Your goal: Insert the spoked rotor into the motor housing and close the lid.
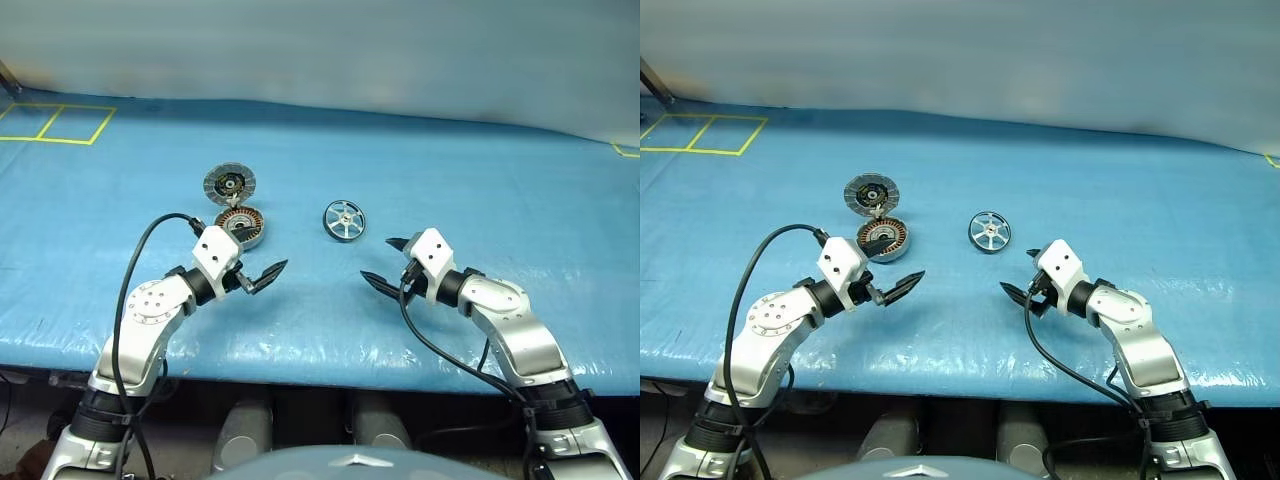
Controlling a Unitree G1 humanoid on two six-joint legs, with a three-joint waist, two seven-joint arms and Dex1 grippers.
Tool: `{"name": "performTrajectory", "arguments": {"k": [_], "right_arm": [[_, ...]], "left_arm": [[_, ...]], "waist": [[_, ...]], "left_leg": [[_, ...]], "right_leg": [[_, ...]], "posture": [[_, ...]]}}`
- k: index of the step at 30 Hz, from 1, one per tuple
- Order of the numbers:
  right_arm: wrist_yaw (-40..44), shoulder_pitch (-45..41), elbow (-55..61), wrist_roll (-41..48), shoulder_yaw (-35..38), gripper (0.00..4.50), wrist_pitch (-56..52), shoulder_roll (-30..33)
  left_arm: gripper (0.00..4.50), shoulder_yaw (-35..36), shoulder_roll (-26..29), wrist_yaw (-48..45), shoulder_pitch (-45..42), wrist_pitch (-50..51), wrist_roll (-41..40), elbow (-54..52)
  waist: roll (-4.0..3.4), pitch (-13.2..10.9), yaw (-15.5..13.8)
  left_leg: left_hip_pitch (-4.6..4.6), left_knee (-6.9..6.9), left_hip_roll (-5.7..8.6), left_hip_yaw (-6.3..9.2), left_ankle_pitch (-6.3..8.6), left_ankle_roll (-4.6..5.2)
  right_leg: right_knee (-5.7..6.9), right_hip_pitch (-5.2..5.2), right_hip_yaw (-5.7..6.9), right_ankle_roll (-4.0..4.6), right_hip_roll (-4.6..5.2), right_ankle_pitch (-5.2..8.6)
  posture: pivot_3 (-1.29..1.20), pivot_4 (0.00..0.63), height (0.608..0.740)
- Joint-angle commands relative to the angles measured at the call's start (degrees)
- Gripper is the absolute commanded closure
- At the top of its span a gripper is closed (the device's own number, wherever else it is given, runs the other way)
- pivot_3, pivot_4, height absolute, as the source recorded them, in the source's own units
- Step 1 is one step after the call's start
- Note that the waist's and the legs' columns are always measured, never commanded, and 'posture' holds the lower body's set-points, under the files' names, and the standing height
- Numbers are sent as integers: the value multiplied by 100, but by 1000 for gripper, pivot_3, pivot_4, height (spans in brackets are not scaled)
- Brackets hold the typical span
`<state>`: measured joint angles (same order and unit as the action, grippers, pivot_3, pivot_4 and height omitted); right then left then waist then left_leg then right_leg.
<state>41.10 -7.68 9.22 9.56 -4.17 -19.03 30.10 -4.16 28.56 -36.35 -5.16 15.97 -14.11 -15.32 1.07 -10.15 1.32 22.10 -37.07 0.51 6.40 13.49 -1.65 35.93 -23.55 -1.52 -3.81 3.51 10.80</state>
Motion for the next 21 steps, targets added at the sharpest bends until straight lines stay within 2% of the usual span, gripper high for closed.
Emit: {"name": "performTrajectory", "arguments": {"k": [1,21], "right_arm": [[17,-32,158,47,82,6,33,57],[65,-94,130,66,24,6,17,42]], "left_arm": [[0,108,-36,3,36,-108,-6,-12],[0,162,9,-23,87,-53,26,-30]], "waist": [[0,0,0],[0,0,0]], "left_leg": [[0,0,0,0,0,0],[-1,0,0,0,0,0]], "right_leg": [[0,0,0,0,0,0],[0,1,0,0,0,0]], "posture": [[0,150,740],[0,150,740]]}}
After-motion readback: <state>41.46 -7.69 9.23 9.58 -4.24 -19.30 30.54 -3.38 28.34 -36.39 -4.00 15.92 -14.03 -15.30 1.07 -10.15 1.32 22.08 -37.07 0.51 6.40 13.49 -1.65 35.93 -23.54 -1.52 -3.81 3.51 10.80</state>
